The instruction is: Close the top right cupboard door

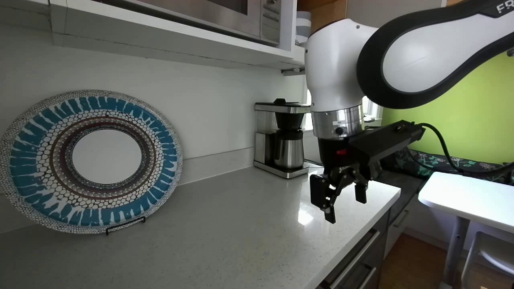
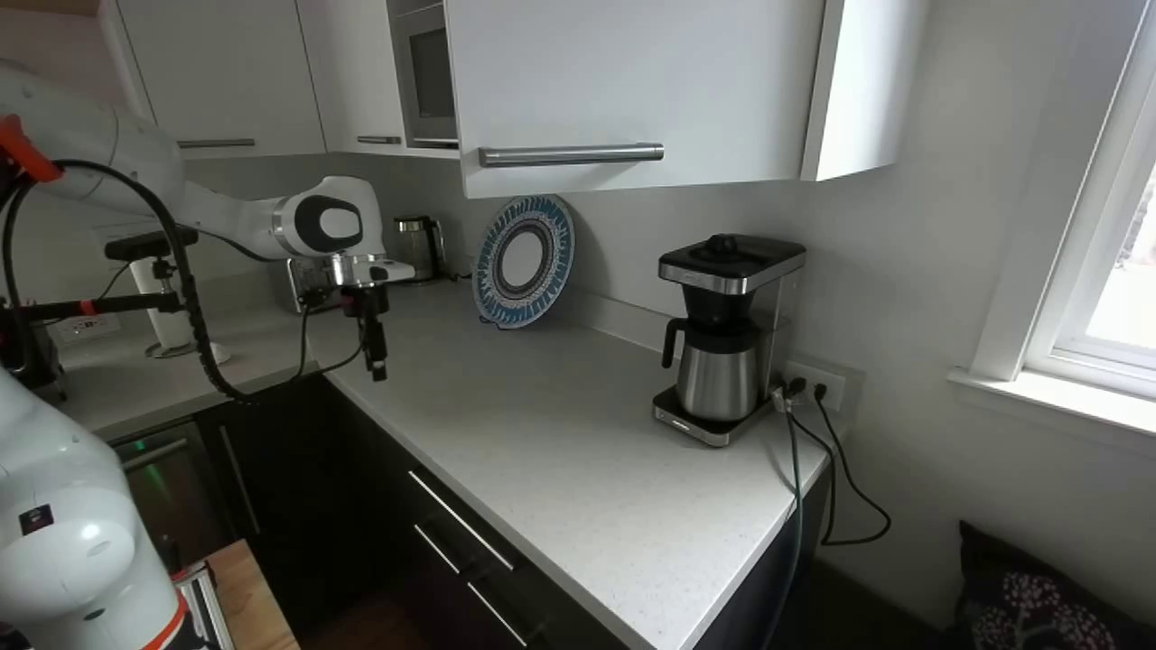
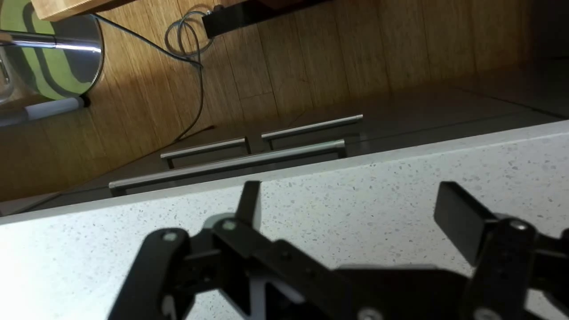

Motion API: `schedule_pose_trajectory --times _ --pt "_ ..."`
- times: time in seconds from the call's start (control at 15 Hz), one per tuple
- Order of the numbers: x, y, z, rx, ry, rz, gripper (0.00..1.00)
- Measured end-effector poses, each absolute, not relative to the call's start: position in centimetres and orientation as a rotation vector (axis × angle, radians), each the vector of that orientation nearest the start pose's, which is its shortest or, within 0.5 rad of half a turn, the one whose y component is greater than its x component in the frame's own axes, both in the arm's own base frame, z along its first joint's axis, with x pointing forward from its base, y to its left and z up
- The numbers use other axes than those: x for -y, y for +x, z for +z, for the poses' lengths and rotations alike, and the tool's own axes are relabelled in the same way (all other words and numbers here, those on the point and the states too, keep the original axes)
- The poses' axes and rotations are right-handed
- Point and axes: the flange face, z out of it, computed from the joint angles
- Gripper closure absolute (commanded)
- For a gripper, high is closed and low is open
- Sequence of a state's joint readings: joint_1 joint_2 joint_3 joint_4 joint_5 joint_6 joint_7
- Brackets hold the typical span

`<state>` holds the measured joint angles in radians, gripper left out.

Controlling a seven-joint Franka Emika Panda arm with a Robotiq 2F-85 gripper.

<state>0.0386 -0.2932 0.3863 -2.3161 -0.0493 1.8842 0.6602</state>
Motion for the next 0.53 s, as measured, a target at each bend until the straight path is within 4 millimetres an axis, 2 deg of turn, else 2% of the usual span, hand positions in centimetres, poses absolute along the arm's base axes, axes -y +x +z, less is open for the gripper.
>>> schedule_pose_trajectory --times 0.27,0.53 --pt "-16.5 40.0 44.6 -0.462 -3.311 0.081 0.00" --pt "-14.3 38.3 45.0 -0.516 -3.304 0.060 0.00"
